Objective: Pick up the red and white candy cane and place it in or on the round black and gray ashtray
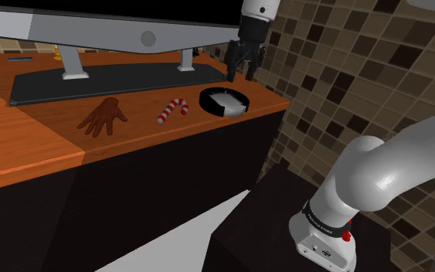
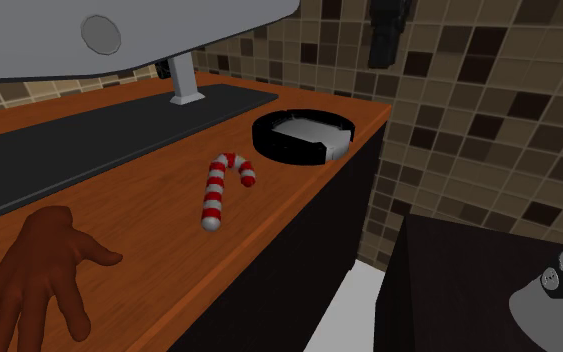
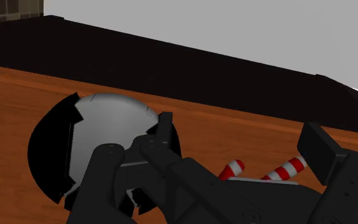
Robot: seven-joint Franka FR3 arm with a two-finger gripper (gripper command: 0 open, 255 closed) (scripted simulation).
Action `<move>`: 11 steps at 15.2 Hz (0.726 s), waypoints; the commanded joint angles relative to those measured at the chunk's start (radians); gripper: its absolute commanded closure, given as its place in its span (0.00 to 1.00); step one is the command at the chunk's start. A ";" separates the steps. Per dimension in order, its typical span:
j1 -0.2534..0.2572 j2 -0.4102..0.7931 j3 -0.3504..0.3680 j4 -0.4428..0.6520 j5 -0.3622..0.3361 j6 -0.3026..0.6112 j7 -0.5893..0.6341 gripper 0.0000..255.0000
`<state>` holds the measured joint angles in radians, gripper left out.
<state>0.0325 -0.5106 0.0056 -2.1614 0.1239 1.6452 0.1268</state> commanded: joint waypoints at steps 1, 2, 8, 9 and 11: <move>0.016 0.071 -0.008 0.045 0.045 0.019 -0.016 0.00; 0.024 0.107 -0.011 0.071 0.067 0.026 -0.024 0.00; 0.062 0.326 -0.027 0.251 0.207 0.038 -0.078 0.00; 0.067 0.363 -0.028 0.286 0.231 0.036 -0.087 0.00; 0.075 0.437 -0.028 0.359 0.279 0.027 -0.103 0.00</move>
<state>0.1022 -0.1121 -0.0230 -1.8365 0.3759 1.6718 0.0338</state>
